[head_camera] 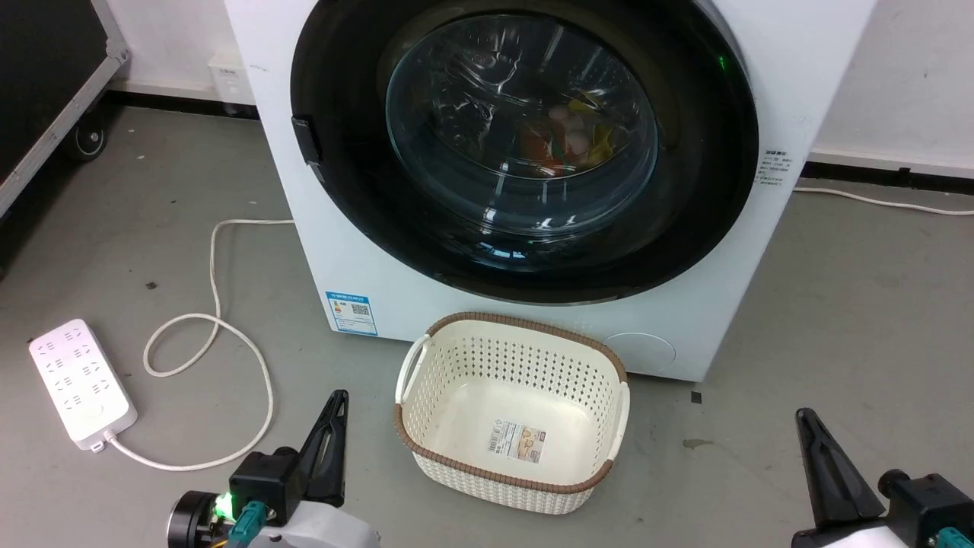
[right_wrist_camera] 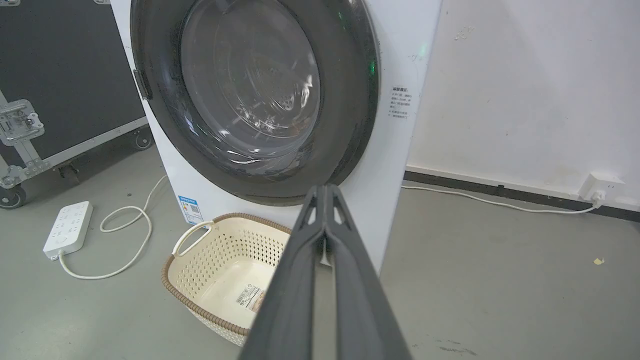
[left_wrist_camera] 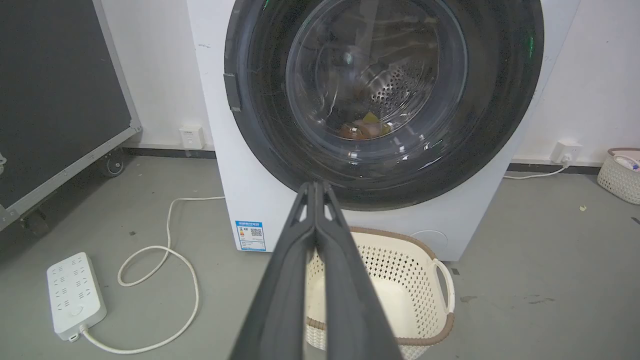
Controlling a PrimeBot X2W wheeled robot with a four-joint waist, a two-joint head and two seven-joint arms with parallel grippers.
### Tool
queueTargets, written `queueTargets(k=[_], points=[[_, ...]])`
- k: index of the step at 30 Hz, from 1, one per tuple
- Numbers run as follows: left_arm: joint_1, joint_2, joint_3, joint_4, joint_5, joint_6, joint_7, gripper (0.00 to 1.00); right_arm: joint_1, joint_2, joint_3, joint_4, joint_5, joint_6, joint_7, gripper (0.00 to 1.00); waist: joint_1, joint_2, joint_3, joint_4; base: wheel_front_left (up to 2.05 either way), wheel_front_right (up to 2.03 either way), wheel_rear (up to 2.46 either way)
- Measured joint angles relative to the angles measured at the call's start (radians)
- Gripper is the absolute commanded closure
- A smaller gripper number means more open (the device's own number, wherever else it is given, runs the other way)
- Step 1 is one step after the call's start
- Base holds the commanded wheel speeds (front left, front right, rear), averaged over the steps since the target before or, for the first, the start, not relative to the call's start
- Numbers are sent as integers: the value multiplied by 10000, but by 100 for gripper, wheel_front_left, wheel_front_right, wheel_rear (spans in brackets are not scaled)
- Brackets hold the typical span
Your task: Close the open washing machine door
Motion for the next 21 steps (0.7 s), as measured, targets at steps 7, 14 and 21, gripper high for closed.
queueTargets(k=[7,14,21], points=[[1,-8,79,-107,75,48,198,100,-54,0,75,-13,-15,0,148,100,0,0,10,-30,0,0,0],[1,-25,165,-213,163,58,336,100,-126,0,140,-36,-29,0,303,100,0,1,18,-57,0,0,0],[1,-42,268,-301,244,88,474,100,-155,0,217,-44,-31,0,418,100,1,0,26,-83,0,0,0]])
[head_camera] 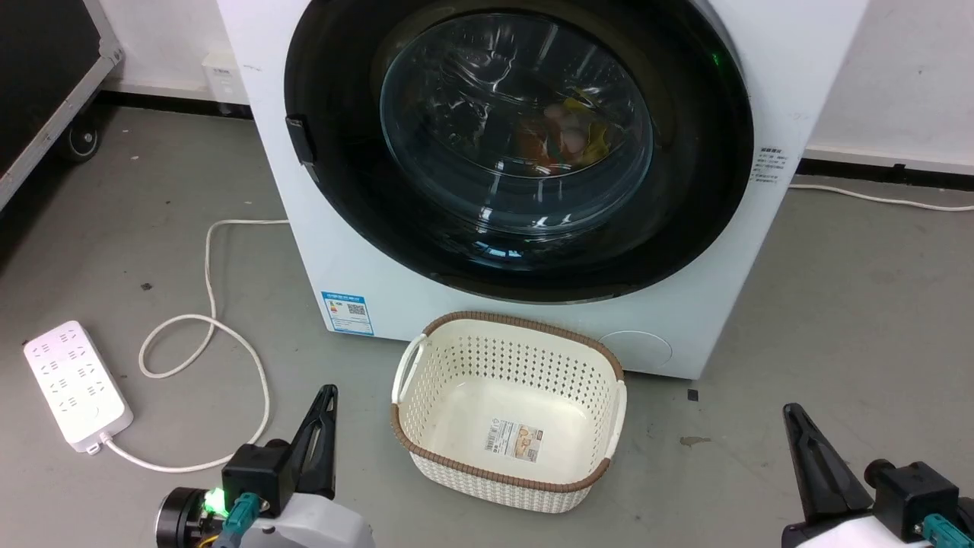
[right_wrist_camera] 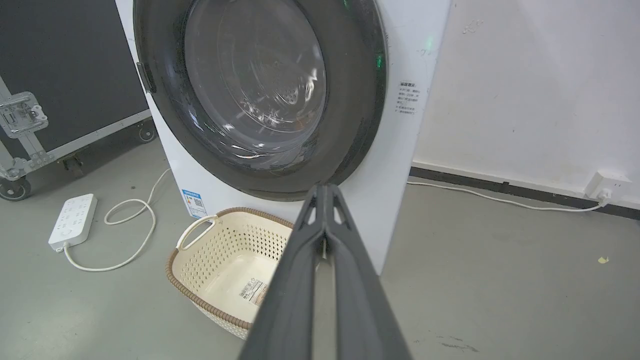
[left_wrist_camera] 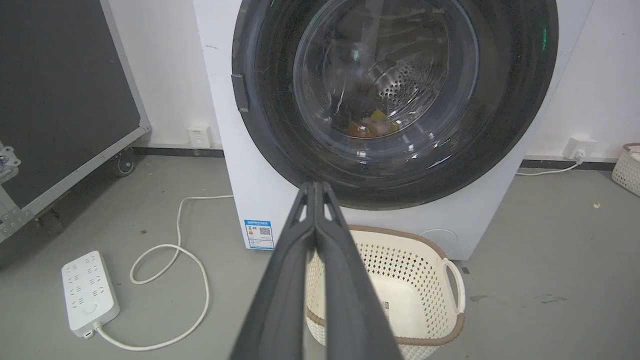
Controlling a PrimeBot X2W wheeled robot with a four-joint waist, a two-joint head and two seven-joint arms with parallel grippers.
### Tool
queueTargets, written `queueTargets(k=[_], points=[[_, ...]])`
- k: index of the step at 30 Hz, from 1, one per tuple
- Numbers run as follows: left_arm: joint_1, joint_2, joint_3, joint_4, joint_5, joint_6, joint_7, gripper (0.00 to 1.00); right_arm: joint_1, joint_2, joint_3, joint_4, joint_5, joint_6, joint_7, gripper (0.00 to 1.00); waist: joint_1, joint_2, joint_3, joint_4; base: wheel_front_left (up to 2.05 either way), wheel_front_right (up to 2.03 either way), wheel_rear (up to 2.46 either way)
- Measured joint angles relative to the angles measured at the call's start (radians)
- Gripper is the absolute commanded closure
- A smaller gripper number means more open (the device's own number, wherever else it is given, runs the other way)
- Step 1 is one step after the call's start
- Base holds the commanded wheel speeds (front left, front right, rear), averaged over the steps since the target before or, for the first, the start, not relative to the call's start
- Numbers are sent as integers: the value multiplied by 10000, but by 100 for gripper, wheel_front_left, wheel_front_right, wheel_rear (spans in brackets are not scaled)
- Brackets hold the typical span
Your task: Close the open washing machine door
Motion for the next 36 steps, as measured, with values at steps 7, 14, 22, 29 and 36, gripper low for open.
queueTargets(k=[7,14,22,29,36], points=[[0,-10,61,-88,94,46,140,100,-92,0,71,-19,-71,0,157,100,-1,0,9,-27,0,0,0],[1,-23,130,-186,173,50,303,100,-110,0,146,-35,-73,0,291,100,0,0,17,-54,0,0,0],[1,-46,232,-297,238,90,453,100,-232,0,221,-54,-107,0,426,100,0,0,27,-84,0,0,0],[2,-75,328,-376,270,136,581,100,-287,0,288,-63,-150,-2,556,100,0,0,35,-111,0,0,0],[2,-105,399,-491,351,140,742,100,-322,0,359,-84,-161,0,706,100,0,0,44,-138,0,0,0]])
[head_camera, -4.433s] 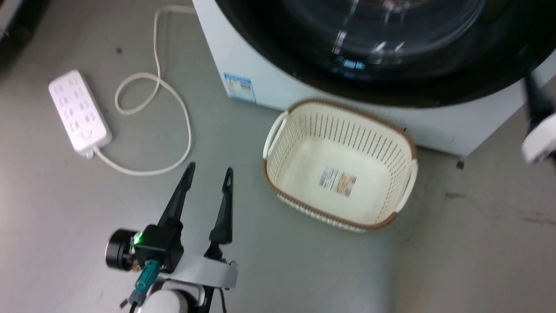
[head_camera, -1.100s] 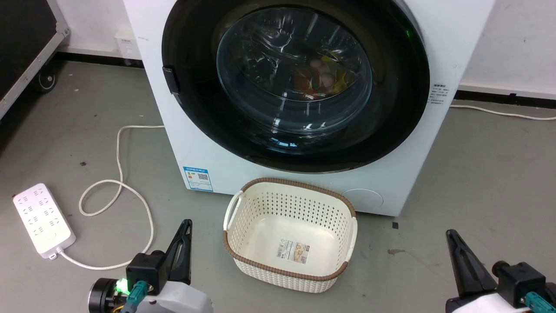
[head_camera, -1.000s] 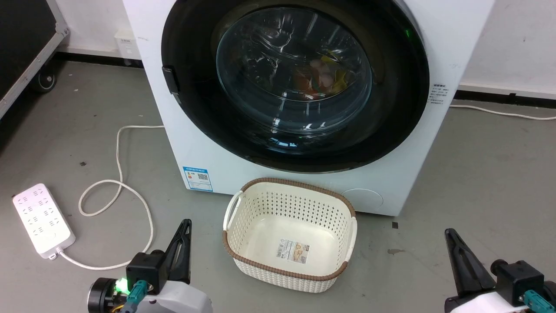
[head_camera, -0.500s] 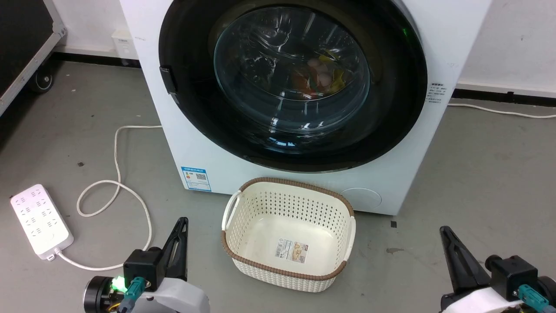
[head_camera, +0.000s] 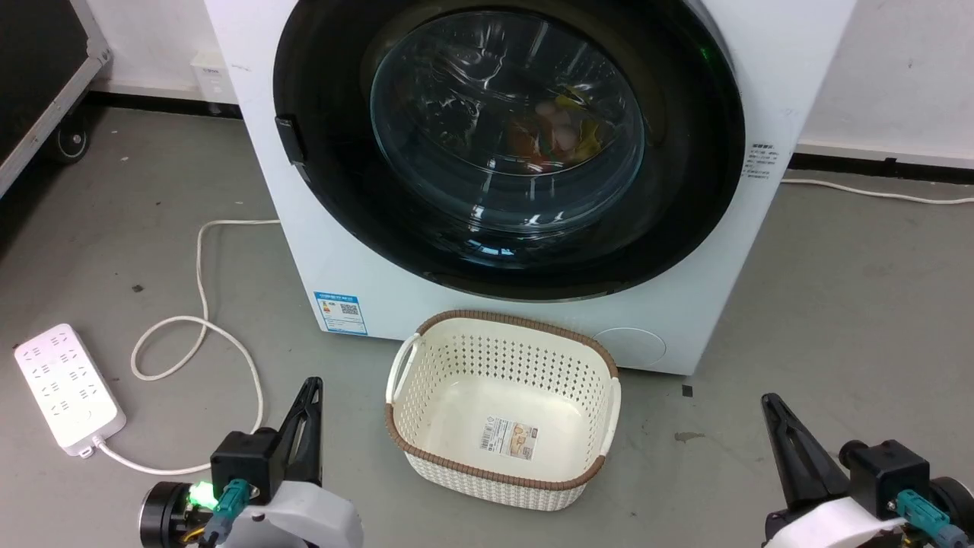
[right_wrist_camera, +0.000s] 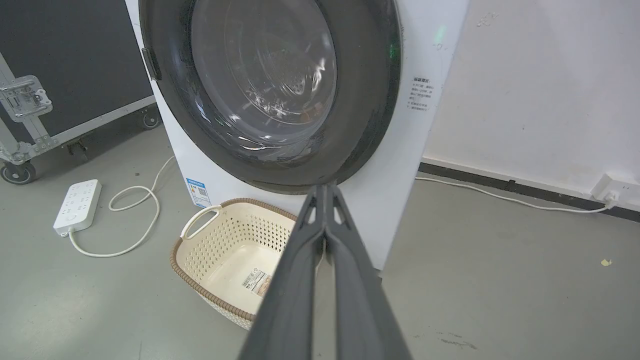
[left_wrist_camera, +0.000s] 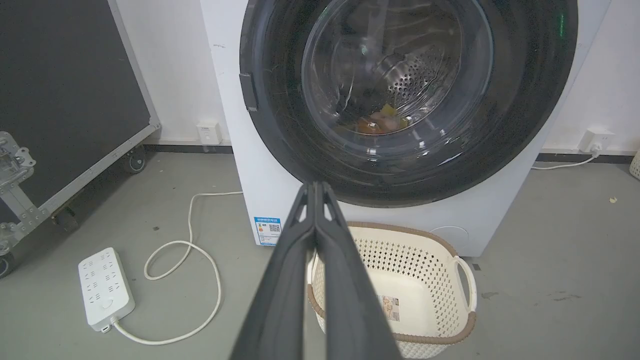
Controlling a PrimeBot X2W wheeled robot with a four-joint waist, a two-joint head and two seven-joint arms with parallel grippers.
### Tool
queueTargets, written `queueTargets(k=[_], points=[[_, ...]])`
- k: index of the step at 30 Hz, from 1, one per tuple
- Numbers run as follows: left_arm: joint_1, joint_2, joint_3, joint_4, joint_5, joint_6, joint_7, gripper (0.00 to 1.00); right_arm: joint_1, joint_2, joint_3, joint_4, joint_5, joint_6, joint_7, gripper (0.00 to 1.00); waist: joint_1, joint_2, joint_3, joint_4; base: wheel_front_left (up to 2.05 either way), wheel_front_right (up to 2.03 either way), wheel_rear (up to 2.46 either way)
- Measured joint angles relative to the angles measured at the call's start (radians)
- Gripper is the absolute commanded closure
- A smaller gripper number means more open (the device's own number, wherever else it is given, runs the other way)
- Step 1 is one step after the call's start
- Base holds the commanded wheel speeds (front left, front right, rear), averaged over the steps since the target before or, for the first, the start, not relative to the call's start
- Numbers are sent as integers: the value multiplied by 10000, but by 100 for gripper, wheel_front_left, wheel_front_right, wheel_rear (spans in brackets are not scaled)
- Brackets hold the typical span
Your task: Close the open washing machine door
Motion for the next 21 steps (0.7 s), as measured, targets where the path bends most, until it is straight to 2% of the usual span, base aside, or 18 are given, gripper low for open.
queueTargets(k=[21], points=[[4,-65,267,-313,198,92,453,100,-234,2,226,-69,-77,-2,458,100,0,0,28,-87,0,0,0]])
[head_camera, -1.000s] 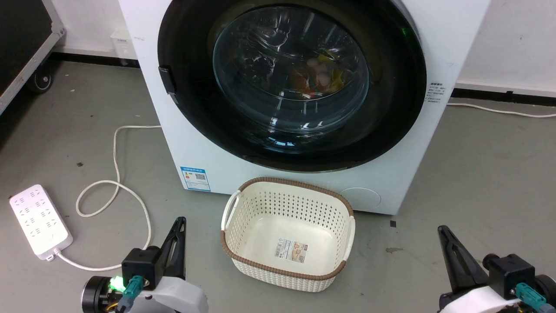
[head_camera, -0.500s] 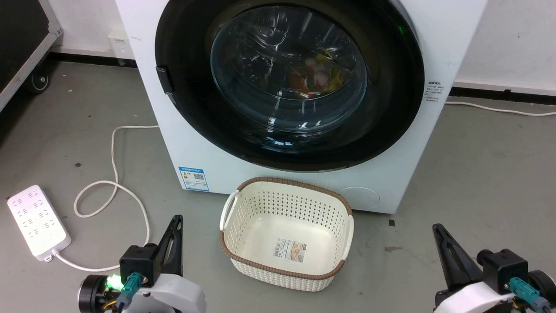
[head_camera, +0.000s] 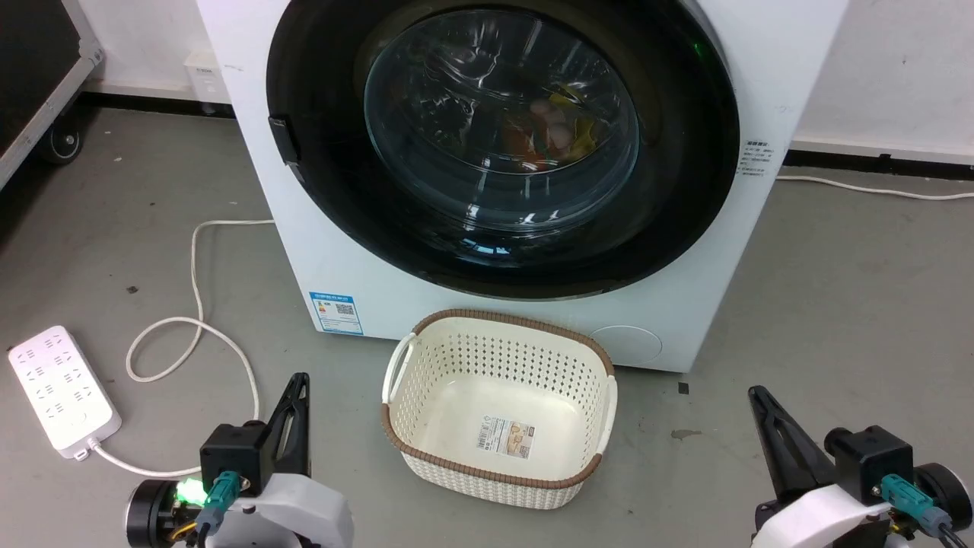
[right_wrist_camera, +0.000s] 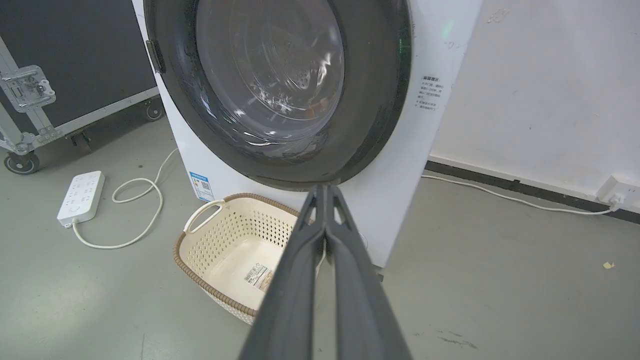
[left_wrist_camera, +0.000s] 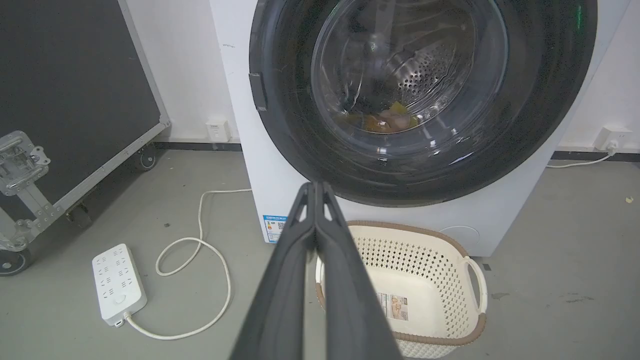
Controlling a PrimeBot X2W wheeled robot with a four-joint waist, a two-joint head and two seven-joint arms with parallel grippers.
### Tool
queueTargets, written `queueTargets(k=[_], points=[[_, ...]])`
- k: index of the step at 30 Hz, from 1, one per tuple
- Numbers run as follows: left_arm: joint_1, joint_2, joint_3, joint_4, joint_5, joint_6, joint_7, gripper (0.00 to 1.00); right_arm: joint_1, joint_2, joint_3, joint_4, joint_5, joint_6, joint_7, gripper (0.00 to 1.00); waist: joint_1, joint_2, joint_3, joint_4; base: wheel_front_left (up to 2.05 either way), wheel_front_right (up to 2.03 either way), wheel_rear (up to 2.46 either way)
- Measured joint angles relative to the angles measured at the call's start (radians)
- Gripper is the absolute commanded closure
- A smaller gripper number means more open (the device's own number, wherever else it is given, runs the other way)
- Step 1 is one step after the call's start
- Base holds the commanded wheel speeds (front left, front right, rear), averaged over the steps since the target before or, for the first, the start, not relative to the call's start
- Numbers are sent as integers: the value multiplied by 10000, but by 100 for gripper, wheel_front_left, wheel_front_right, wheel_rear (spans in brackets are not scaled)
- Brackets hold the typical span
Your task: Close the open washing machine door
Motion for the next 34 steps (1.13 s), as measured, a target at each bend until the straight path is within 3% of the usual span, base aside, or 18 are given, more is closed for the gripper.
queueTargets(k=[34], points=[[3,-29,176,-213,244,81,339,100,-144,0,174,-48,-15,0,322,100,0,0,18,-58,0,0,0]])
